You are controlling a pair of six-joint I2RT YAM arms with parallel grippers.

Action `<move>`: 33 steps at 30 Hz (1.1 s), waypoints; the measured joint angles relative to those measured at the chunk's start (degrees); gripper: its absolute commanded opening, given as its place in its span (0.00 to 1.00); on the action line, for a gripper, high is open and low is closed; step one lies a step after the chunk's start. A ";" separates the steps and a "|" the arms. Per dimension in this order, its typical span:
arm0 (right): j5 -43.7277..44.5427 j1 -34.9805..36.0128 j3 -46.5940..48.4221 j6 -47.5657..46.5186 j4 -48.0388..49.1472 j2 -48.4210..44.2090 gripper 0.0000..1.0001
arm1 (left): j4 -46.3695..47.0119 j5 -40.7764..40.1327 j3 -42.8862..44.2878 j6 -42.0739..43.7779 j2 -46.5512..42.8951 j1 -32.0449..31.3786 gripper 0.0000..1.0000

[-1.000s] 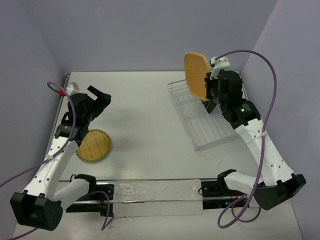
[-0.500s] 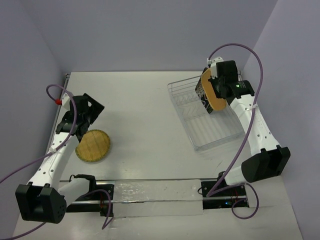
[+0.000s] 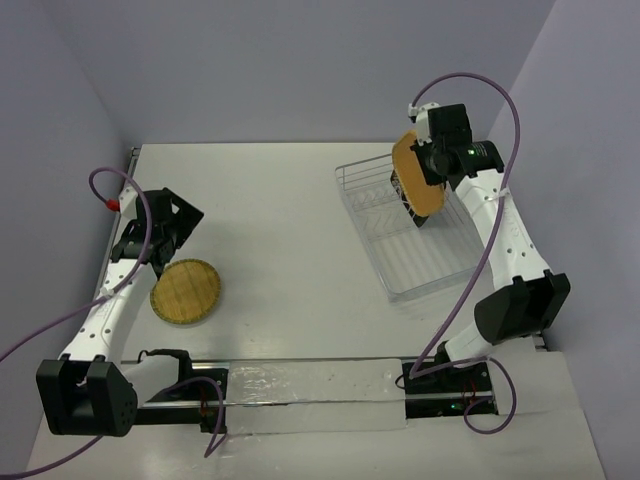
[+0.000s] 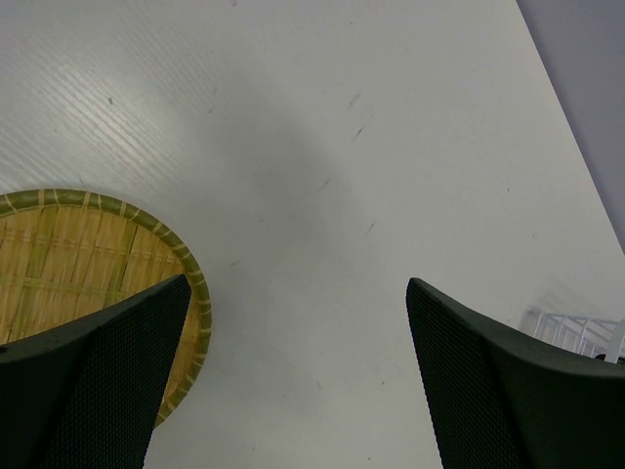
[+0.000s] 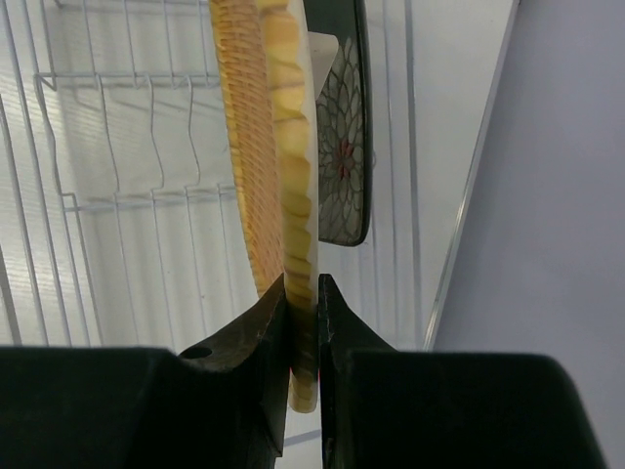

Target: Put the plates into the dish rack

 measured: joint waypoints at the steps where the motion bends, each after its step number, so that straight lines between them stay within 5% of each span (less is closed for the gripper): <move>1: -0.14 0.00 0.33 0.40 -0.22 0.47 0.00 | 0.02 -0.02 -0.02 0.00 0.06 0.19 0.99; 17: 0.48 1.96 2.84 1.83 -3.26 9.60 0.05 | -2.00 -0.93 -0.91 -1.01 0.00 1.72 0.99; 26: 2.15 3.89 3.89 2.53 -2.03 13.45 0.30 | -11.39 -3.51 -3.87 -7.78 -0.61 9.46 0.99; 33: 2.69 3.89 3.14 3.69 0.43 13.82 0.68 | -14.41 -2.62 -11.24 -11.09 -3.32 21.62 0.99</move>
